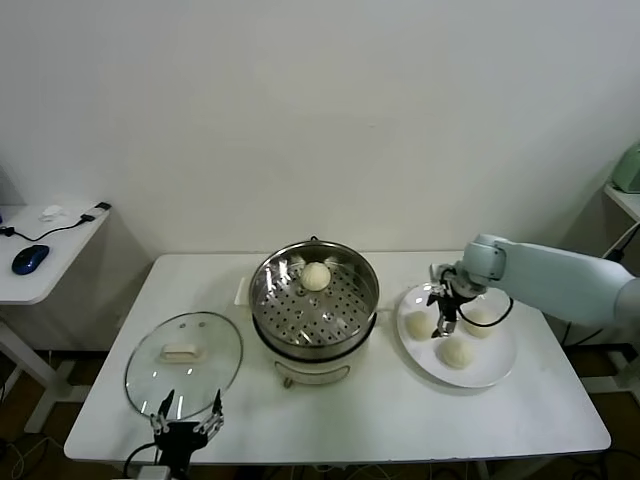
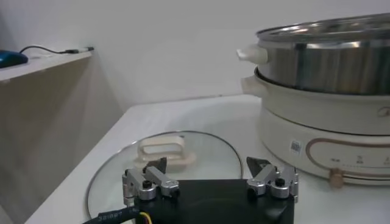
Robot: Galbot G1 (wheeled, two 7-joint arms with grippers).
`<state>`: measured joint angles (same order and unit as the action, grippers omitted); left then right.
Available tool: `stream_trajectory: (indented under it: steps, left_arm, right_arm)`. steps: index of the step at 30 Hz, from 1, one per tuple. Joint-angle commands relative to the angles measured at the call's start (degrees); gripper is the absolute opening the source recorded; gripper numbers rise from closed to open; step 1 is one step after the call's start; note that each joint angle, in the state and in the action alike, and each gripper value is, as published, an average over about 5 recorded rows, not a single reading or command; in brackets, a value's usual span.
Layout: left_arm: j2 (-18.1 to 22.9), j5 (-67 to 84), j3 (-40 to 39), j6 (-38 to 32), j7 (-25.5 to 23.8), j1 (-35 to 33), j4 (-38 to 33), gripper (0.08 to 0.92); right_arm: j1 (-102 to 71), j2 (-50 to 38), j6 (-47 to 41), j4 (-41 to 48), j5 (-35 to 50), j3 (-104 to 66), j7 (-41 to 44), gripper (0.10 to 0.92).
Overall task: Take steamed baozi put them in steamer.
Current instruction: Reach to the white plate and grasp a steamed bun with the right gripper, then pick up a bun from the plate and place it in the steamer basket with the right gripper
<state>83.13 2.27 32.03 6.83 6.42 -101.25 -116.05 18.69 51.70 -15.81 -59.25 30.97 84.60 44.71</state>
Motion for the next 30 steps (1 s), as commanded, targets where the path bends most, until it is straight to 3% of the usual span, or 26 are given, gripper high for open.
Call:
stream_trajectory:
  steps: [1,8,15,23,30]
  left_arm:
    - [0.03,-0.02,-0.02,-0.04,0.01,-0.05,0.09,0.823]
    - [0.03,0.06,-0.04,-0.06,0.09,-0.23,-0.26,0.823]
    - [0.01,0.07,-0.02,0.14,0.04,-0.97,-1.53,0.823]
    - [-0.47,0.2,-0.31,0.34,-0.05,-1.44,-2.55,0.823]
    - [-0.87,0.4,-0.54,0.73,-0.15,-0.9,-2.95,0.823]
  right_arm:
    - [-5.81,2.09,-1.12,4.84,-0.76,-4.77,-1.24,0.803]
    - [-3.36,1.45,-0.06,3.03,-0.39,-4.54,0.46,0.679]
    - [12.87,-2.05,1.44,-3.74,4.15,3.52,5.69,0.662]
    - [44.64,3.06,0.91,-10.89,23.48,19.12,12.99,0.662]
    - [50.14,14.38,-7.97,-27.15,40.82,15.04,2.21,0.662]
